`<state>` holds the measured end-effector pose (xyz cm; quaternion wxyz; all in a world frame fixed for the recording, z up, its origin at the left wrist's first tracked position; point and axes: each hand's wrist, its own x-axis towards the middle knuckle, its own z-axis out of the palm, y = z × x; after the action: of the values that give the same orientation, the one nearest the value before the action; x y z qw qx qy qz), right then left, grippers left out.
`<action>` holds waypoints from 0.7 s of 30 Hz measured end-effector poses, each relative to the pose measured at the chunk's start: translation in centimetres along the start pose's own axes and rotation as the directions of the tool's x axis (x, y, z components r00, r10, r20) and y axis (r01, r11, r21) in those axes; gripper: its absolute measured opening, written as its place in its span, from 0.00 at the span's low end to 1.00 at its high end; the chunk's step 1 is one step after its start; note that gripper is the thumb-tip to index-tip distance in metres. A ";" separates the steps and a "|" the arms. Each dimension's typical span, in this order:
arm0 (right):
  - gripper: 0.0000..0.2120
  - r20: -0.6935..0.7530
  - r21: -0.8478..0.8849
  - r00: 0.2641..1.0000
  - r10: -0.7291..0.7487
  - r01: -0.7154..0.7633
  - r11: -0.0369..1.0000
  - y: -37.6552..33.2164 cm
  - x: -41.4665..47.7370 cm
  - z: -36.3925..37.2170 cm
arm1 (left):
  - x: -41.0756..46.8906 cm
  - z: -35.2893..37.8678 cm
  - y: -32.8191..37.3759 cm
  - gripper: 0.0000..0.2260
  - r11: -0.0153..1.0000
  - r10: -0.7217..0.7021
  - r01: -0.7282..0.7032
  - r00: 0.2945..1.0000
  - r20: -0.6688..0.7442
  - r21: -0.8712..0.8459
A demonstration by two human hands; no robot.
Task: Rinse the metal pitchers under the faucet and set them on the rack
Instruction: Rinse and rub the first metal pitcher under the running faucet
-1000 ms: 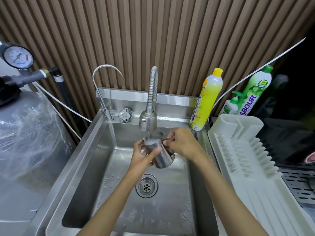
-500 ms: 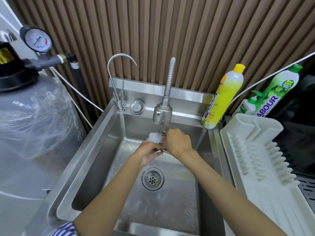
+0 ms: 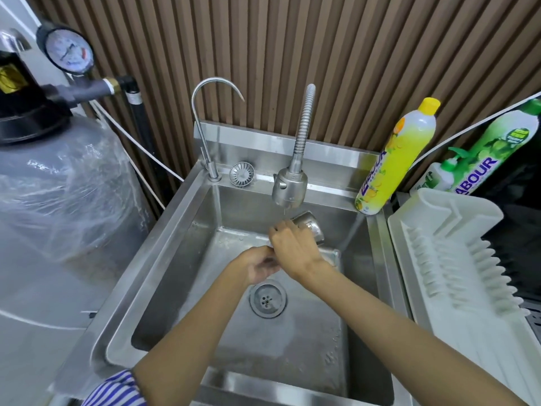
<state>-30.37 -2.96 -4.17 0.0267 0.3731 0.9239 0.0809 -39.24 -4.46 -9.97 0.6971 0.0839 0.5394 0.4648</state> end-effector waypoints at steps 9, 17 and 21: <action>0.14 -0.246 0.074 0.968 -0.039 0.058 0.996 2.4 0.0 0.1 | -0.6 1.6 1.1 0.12 0.904 0.003 0.039 0.995 0.097 -0.425; 0.05 -0.330 0.592 0.918 0.219 0.021 0.805 5.3 -2.0 2.3 | 0.1 1.9 0.1 0.19 0.939 0.240 -0.198 0.962 0.127 -0.280; 0.07 -0.132 0.935 0.839 0.528 -0.072 0.348 5.8 -2.8 3.3 | 0.3 1.2 0.2 0.39 0.840 0.509 -0.528 0.846 0.159 0.123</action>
<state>-23.98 -0.39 -6.47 -0.3907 0.4680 0.7115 -0.3495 -38.36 -3.61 -9.55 0.5670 0.3108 0.4894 0.5851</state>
